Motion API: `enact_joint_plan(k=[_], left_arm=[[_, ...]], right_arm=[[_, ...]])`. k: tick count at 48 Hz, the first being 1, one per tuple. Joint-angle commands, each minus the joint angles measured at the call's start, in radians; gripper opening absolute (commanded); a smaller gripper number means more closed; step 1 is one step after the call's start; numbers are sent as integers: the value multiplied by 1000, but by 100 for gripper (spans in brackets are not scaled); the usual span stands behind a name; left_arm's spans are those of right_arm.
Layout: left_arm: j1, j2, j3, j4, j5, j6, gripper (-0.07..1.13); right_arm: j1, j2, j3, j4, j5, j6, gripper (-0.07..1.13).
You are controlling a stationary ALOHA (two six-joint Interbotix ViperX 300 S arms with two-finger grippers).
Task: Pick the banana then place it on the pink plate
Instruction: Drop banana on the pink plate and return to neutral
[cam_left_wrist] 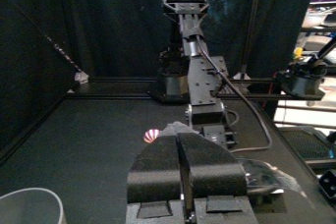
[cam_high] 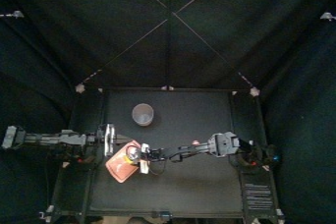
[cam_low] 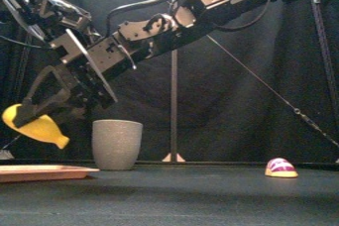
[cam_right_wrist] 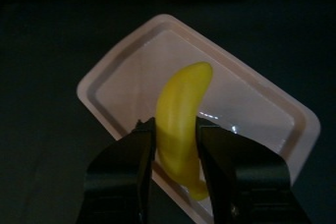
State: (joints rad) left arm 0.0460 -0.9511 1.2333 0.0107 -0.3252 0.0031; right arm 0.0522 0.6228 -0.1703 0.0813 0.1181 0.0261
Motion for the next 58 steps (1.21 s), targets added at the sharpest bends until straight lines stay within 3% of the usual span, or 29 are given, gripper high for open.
enact_joint_plan(k=[1,12,25,47,58], left_arm=[[2,3,-12,5,-8,0,2],[5,3,-12,5,-8,0,2],[5,3,-5,5,-8,0,2],[14,2,23,2,-9,-2,2],[12,0,37,0,-8,-2,2]], right_arm=[[-3,-18,-55,2,-3,-2,70],[-3,-21,-51,0,-5,-5,90],[18,-137,124,-51,-78,-3,90],[34,-506,667,14,-565,-2,90],[26,-663,828,20,-655,-5,90]])
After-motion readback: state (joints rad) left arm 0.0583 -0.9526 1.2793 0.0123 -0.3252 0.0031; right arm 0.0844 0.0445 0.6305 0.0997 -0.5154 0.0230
